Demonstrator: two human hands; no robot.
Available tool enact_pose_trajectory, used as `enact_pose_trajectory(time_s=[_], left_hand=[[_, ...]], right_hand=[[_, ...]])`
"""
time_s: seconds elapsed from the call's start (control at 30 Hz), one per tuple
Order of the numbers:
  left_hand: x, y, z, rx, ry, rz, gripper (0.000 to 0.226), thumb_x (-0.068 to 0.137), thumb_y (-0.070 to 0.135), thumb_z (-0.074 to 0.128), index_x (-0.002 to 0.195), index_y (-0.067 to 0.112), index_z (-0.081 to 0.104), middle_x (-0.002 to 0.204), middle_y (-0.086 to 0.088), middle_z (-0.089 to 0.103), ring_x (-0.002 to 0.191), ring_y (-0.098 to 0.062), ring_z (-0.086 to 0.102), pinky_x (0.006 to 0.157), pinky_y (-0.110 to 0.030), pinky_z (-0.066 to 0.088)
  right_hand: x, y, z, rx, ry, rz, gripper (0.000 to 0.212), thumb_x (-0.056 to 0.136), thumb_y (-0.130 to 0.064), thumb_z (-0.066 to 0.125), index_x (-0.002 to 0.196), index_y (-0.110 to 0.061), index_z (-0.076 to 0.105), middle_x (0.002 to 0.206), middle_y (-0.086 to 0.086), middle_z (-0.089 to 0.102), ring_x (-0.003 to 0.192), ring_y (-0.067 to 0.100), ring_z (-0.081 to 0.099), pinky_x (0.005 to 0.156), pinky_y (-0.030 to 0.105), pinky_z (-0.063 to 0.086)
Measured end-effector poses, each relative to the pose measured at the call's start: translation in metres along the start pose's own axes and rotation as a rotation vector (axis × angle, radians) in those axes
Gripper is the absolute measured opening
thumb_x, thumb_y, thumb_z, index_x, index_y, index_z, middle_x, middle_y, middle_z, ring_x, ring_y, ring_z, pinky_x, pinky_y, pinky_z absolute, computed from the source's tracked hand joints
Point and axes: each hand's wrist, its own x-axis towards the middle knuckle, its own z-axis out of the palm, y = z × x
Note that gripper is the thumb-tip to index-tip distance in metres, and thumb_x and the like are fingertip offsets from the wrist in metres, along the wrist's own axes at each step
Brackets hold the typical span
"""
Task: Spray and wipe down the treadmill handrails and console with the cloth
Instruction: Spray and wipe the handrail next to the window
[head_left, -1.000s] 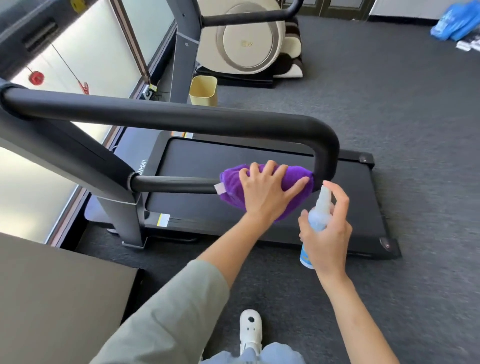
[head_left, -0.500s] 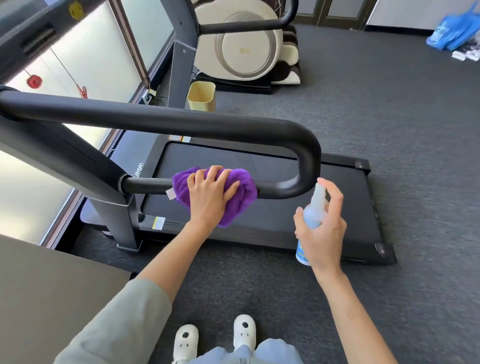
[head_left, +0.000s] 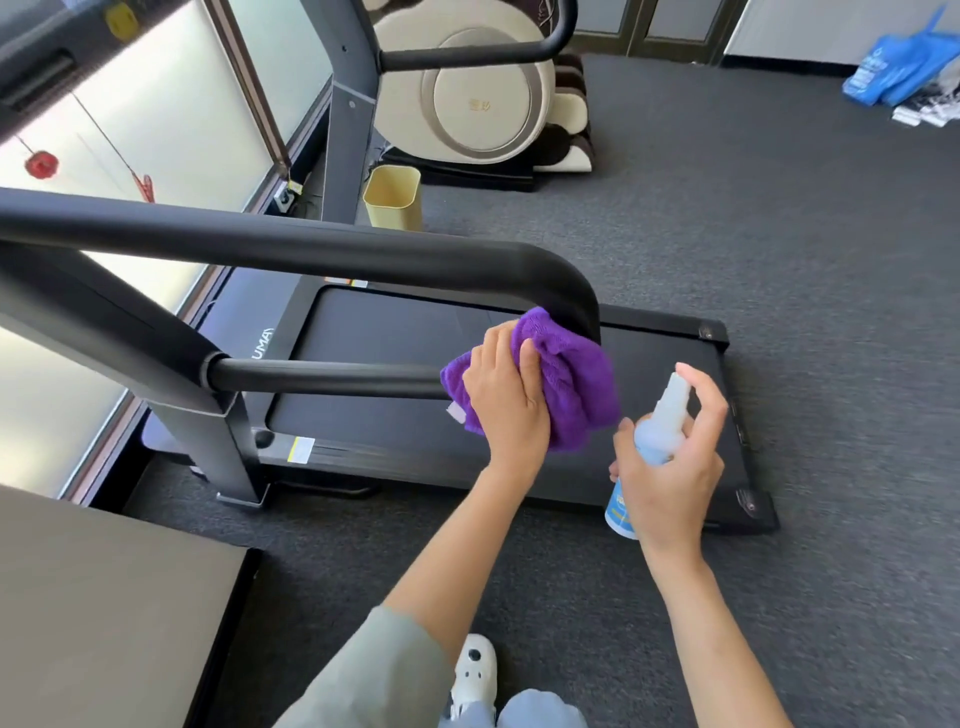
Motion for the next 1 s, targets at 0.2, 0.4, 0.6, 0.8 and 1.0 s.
enact_pose_trajectory(time_s=[0.2,0.4,0.6,0.8,1.0], left_hand=[[0.007,-0.001,0.004,0.032,-0.019,0.147,0.071,0.098,0.056,0.026,0.119,-0.006,0.055,0.117,-0.016,0.059,0.104,-0.027,0.051,0.091,-0.035,0.034],[0.006,-0.031,0.003,0.255,-0.242,0.286,0.073,0.092,0.062,0.03,0.124,0.003,0.06,0.109,-0.011,0.066,0.09,-0.033,0.061,0.083,-0.045,0.043],[0.024,-0.051,-0.02,0.562,-0.397,0.42,0.071,0.085,0.071,0.034,0.123,0.018,0.063,0.099,-0.008,0.062,0.079,-0.031,0.058,0.073,-0.042,0.044],[0.04,-0.083,-0.06,0.676,-0.398,0.384,0.075,0.071,0.085,0.041,0.119,0.031,0.063,0.104,-0.002,0.062,0.084,-0.027,0.057,0.076,-0.04,0.044],[0.053,-0.117,-0.109,0.672,-0.327,0.249,0.073,0.073,0.083,0.043,0.118,0.03,0.064,0.105,-0.003,0.06,0.091,-0.028,0.055,0.087,-0.04,0.041]], right_hand=[[0.005,0.006,-0.004,-0.013,-0.007,-0.019,0.061,0.08,-0.017,0.061,0.13,-0.046,0.04,0.111,0.013,0.066,0.072,0.039,0.064,0.073,0.057,0.055],[0.007,0.006,-0.001,-0.02,-0.023,-0.033,0.061,0.08,-0.017,0.061,0.129,-0.047,0.039,0.114,0.012,0.065,0.071,0.038,0.064,0.073,0.057,0.056],[0.001,0.001,0.007,-0.011,-0.044,-0.052,0.061,0.081,-0.016,0.061,0.128,-0.046,0.038,0.113,0.014,0.065,0.071,0.039,0.064,0.073,0.056,0.056],[-0.022,-0.004,0.022,0.015,-0.126,-0.096,0.065,0.085,0.0,0.066,0.134,-0.035,0.041,0.12,0.013,0.063,0.093,0.038,0.065,0.078,0.06,0.056],[-0.043,-0.018,0.053,-0.018,-0.199,-0.146,0.068,0.083,0.005,0.069,0.132,-0.032,0.041,0.115,0.006,0.065,0.083,0.029,0.065,0.08,0.05,0.057]])
